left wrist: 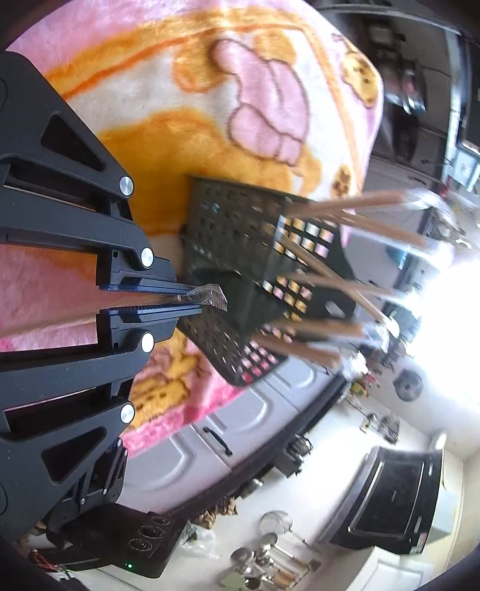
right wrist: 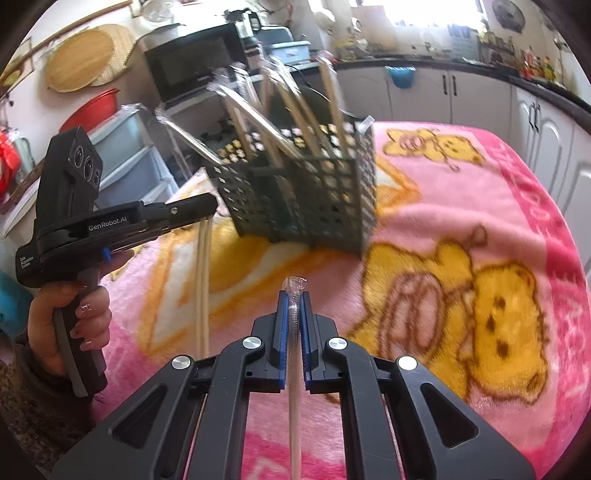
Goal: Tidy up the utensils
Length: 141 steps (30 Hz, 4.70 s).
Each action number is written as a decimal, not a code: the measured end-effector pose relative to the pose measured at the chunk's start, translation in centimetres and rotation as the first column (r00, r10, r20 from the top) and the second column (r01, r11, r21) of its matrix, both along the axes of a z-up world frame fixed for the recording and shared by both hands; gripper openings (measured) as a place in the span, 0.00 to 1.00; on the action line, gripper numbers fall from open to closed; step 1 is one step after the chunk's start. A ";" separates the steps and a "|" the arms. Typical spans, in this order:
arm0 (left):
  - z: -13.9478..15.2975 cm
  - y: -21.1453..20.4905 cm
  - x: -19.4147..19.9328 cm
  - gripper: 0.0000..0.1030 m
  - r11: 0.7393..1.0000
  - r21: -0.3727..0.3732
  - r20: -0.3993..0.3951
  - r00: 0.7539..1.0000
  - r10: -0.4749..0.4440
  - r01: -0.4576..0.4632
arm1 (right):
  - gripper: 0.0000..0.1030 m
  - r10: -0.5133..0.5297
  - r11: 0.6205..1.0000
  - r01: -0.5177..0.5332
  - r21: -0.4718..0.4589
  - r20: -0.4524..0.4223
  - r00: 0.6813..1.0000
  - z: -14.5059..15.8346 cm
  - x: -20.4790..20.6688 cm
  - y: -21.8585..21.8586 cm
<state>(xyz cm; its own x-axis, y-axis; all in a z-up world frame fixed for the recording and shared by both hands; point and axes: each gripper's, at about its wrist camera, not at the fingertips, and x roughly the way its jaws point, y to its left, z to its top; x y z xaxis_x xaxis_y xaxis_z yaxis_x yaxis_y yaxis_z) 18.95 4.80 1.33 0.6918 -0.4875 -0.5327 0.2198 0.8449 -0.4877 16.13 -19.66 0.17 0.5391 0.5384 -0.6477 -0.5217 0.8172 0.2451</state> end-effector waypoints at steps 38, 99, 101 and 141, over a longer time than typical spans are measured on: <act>16.1 2.7 -2.1 0.02 0.986 -0.001 0.443 0.884 0.148 -0.165 | 0.06 0.028 0.971 -0.147 0.191 0.517 0.856 18.2 -0.4 3.4; 9.2 -0.7 5.6 0.02 0.946 0.158 0.447 0.875 0.186 -0.282 | 0.06 -0.120 0.986 0.039 0.162 0.528 0.841 11.0 10.1 6.4; 9.0 -0.7 5.5 0.02 0.947 0.160 0.439 0.880 0.183 -0.277 | 0.06 -0.121 0.986 0.041 0.162 0.521 0.845 10.8 10.2 6.4; 10.0 1.4 -1.6 0.90 0.978 0.109 0.299 0.944 0.137 -0.176 | 0.59 -0.133 0.986 0.092 0.136 0.331 0.934 9.3 5.0 1.8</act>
